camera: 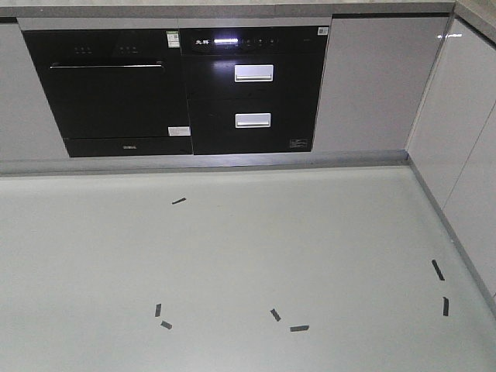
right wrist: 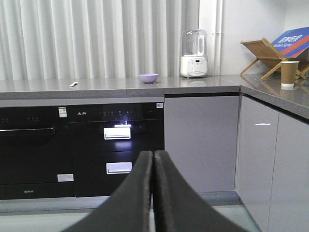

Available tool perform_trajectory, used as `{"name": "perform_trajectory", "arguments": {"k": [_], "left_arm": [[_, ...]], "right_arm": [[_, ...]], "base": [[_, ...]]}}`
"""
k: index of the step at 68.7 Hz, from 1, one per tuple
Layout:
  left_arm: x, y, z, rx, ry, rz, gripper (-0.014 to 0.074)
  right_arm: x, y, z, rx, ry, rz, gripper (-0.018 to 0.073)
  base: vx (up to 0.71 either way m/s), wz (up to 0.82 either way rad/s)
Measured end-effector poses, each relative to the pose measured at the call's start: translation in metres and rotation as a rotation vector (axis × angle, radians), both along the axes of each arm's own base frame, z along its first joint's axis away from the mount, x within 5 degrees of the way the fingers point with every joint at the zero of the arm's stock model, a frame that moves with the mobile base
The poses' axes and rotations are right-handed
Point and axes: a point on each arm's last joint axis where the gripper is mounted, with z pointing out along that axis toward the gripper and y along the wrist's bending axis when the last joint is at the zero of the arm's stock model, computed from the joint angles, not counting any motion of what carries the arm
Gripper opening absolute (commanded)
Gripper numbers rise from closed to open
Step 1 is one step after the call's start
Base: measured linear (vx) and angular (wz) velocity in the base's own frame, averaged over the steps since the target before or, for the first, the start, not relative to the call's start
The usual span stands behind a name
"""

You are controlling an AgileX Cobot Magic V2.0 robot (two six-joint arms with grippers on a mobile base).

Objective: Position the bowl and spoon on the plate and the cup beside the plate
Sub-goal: 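Drive the base toward the counter holding the spoon and bowl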

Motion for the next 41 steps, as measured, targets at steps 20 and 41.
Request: {"name": "perform_trajectory", "arguments": {"k": [20,41], "left_arm": [[0.0,0.0,0.0,0.0,0.0,0.0,-0.0006],[0.0,0.0,0.0,0.0,0.0,0.0,-0.0006]], "right_arm": [[0.0,0.0,0.0,0.0,0.0,0.0,-0.001],[0.0,0.0,0.0,0.0,0.0,0.0,-0.001]], "base": [[0.0,0.0],[0.0,0.0]]}}
